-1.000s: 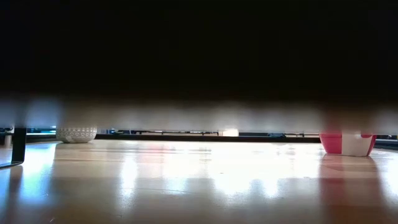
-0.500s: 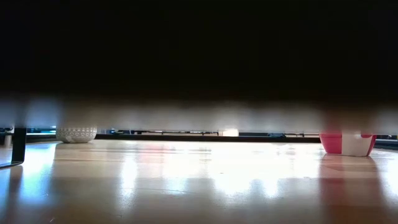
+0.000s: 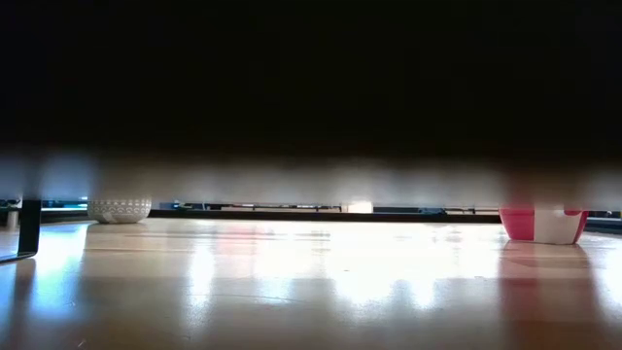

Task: Place coffee mugs
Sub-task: Put the red mug the shelf

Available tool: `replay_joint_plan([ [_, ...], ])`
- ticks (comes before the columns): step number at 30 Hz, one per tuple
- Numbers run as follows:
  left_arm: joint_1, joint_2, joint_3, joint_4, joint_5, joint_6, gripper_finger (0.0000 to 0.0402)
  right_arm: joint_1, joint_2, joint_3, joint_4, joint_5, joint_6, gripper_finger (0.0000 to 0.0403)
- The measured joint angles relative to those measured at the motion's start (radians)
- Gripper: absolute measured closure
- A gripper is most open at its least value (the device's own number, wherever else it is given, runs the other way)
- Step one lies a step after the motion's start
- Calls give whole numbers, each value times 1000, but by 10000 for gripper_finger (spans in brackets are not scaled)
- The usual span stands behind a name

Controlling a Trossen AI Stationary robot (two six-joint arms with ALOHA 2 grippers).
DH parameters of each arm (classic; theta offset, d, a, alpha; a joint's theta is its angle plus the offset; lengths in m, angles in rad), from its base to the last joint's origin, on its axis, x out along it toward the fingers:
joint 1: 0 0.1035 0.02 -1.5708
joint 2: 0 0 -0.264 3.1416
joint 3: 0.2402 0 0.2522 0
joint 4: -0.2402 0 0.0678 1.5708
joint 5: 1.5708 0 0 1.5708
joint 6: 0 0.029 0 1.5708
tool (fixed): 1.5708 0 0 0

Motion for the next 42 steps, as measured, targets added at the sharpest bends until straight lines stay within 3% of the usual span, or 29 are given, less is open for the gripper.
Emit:
replay_joint_plan([
  [13,0,0,0,0,-1,0,335,-7,0,0,4,36,-101,363],
  [19,0,0,0,0,-1,0,335,-83,2,-2,-7,-56,-112,363],
  [33,0,0,0,-3,-4,-1,335,-245,18,-3,32,-61,-292,363],
  [42,0,0,0,-5,-5,-1,335,-309,116,-3,42,-132,-364,363],
])
